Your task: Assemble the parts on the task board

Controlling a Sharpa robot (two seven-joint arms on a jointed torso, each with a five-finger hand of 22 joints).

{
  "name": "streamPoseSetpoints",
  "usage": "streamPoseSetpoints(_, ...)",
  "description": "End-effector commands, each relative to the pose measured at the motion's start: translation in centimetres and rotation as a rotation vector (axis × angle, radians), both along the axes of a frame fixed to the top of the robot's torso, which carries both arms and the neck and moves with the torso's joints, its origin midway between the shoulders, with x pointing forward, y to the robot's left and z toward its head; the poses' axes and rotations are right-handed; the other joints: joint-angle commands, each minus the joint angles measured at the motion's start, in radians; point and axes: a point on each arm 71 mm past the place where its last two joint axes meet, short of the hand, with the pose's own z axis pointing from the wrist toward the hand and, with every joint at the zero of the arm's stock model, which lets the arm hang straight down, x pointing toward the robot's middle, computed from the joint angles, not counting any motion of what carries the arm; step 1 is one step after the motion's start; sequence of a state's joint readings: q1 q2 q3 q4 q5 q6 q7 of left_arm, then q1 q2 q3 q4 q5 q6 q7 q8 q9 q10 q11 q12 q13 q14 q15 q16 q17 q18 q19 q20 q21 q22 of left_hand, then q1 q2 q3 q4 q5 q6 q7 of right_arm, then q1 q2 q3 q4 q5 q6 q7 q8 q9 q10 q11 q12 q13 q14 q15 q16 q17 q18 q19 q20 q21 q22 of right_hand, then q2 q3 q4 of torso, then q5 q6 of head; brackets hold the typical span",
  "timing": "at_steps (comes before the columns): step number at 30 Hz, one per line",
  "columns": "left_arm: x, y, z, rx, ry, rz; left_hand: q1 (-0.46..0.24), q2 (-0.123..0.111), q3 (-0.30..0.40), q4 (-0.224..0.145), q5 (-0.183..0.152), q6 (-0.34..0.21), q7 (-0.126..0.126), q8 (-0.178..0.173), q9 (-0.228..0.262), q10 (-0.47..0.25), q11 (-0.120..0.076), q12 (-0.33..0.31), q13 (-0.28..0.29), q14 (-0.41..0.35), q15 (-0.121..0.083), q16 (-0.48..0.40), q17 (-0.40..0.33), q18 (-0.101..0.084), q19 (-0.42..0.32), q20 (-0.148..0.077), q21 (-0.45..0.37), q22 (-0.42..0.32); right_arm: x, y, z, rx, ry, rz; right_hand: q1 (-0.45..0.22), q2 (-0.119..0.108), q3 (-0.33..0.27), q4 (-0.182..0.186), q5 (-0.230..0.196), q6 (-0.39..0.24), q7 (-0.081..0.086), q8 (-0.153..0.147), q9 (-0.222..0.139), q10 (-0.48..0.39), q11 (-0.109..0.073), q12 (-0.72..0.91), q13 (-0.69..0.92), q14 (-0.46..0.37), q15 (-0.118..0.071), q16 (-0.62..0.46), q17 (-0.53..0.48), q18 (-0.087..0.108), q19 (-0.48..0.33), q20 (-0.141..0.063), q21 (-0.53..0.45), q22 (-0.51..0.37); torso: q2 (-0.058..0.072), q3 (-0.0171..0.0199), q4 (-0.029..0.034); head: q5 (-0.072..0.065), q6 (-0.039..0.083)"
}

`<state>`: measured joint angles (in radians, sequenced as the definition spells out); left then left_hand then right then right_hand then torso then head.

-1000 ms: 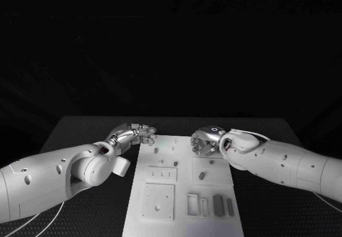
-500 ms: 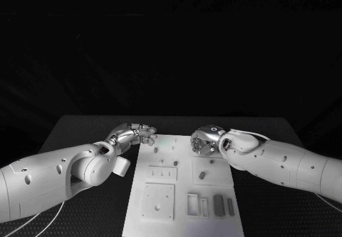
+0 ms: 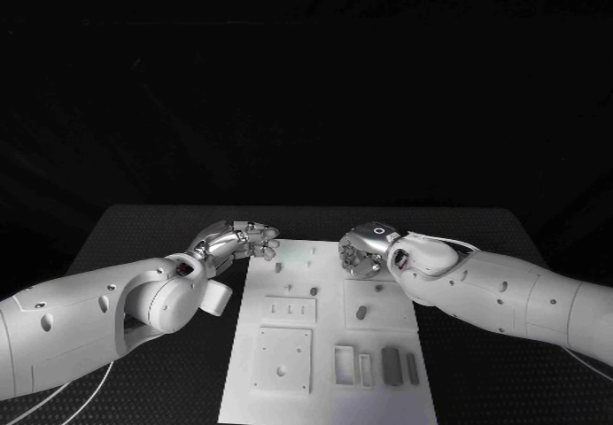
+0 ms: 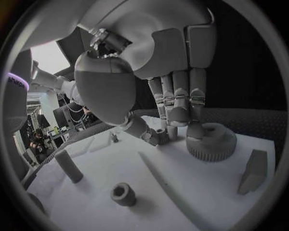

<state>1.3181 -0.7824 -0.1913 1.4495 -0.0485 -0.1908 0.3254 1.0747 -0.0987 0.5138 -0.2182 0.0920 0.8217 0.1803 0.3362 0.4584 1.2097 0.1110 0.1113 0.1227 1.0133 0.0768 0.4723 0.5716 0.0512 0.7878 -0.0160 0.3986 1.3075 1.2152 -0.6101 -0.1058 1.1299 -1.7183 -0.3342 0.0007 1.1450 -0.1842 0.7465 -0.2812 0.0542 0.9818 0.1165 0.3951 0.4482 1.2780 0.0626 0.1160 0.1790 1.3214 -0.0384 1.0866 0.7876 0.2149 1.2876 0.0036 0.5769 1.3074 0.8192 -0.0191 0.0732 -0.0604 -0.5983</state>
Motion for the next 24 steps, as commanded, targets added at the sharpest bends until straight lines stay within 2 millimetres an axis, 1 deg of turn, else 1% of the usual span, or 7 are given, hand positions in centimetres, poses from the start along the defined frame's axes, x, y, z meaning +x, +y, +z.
streamPoseSetpoints(1,-0.1,-0.3,0.1,-0.011,-0.002,-0.015,-0.007,0.001,0.005,0.0,-0.006,-0.002,0.0,-0.006,0.001,-0.001,0.004,-0.004,-0.001,-0.004,0.005,-0.006,0.002,-0.008,-0.007,-0.002,0.004,0.016,-0.7,0.1,-1.8,-0.055,0.039,-0.025,-0.011,0.013,0.007,0.008,-0.006,0.019,-0.002,0.009,0.005,0.015,-0.006,0.005,0.011,-0.005,-0.017,0.007,-0.003,0.047,0.001,-0.002,0.006,0.022,0.001,-0.0011,-0.0001,-0.001,0.001)
streamPoseSetpoints(3,-0.1,-0.3,0.1,-0.011,-0.002,-0.015,-0.007,0.001,0.005,0.0,-0.006,-0.002,0.0,-0.006,0.001,-0.001,0.004,-0.004,-0.001,-0.004,0.005,-0.006,0.002,-0.008,-0.007,-0.002,0.004,0.016,-0.8,0.2,-1.7,-0.049,0.032,-0.032,-0.008,0.029,0.02,0.011,-0.005,0.035,-0.009,0.016,0.009,0.029,-0.012,0.012,0.02,-0.005,-0.023,0.008,-0.006,0.047,0.002,-0.002,0.008,0.021,0.001,-0.0014,-0.0002,-0.002,0.004)
streamPoseSetpoints(4,-0.1,-0.3,0.1,-0.011,-0.002,-0.014,-0.008,0.001,0.005,0.0,-0.006,-0.002,0.0,-0.006,0.002,-0.001,0.004,-0.004,-0.001,-0.004,0.005,-0.006,0.002,-0.008,-0.007,-0.002,0.004,0.016,-0.9,0.3,-1.7,-0.045,0.028,-0.035,-0.009,0.031,0.024,0.012,-0.005,0.039,-0.01,0.018,0.01,0.032,-0.014,0.014,0.023,-0.005,-0.025,0.009,-0.007,0.047,0.002,-0.001,0.008,0.021,0.001,-0.0021,0.0,-0.002,0.005)
streamPoseSetpoints(8,-0.1,-0.2,0.1,-0.009,-0.002,-0.01,-0.008,0.001,0.005,0.0,-0.006,-0.002,0.0,-0.006,0.002,-0.001,0.004,-0.004,-0.001,-0.004,0.005,-0.006,0.002,-0.008,-0.007,-0.002,0.004,0.016,-1.1,0.4,-1.3,-0.022,-0.001,-0.056,-0.015,0.037,0.035,0.01,-0.006,0.049,-0.014,0.021,0.014,0.04,-0.018,0.017,0.034,-0.006,-0.03,0.011,-0.011,0.047,0.003,0.001,0.012,0.02,0.002,-0.0015,0.0003,-0.001,0.008)
streamPoseSetpoints(11,-0.1,-0.1,0.1,-0.008,-0.002,-0.007,-0.008,0.001,0.005,0.0,-0.006,-0.002,0.0,-0.006,0.002,-0.001,0.004,-0.004,-0.001,-0.004,0.005,-0.006,0.002,-0.008,-0.007,-0.002,0.004,0.016,-1.3,0.5,-0.9,-0.002,-0.037,-0.068,-0.018,0.039,0.041,0.006,-0.006,0.057,-0.017,0.023,0.017,0.047,-0.022,0.02,0.042,-0.007,-0.033,0.013,-0.014,0.047,0.005,0.001,0.014,0.02,0.002,-0.0017,0.0004,-0.001,0.014)
streamPoseSetpoints(19,-0.1,-0.1,0.1,-0.007,-0.003,-0.004,-0.009,0.001,0.006,0.0,-0.005,-0.002,0.0,-0.007,0.002,0.0,0.004,-0.005,0.0,-0.003,0.005,-0.006,0.002,-0.008,-0.007,-0.002,0.005,0.016,-1.1,1.4,0.9,0.053,-0.148,-0.084,-0.02,0.036,0.05,-0.002,-0.006,0.066,-0.021,0.026,0.022,0.053,-0.026,0.022,0.055,-0.006,-0.038,0.017,-0.018,0.047,0.01,-0.002,0.018,0.019,0.004,-0.0016,-0.0006,0.0,0.02)
streamPoseSetpoints(24,0.0,0.0,0.1,-0.006,-0.004,-0.001,-0.009,0.001,0.006,0.0,-0.005,-0.002,0.0,-0.007,0.002,0.0,0.004,-0.005,0.0,-0.003,0.005,-0.006,0.002,-0.008,-0.007,-0.002,0.005,0.016,-1.0,2.2,1.5,0.054,-0.197,-0.08,-0.019,0.033,0.053,-0.003,-0.006,0.069,-0.022,0.026,0.023,0.055,-0.027,0.022,0.059,-0.006,-0.039,0.019,-0.02,0.047,0.012,-0.003,0.02,0.019,0.005,-0.0005,-0.001,0.001,0.025)
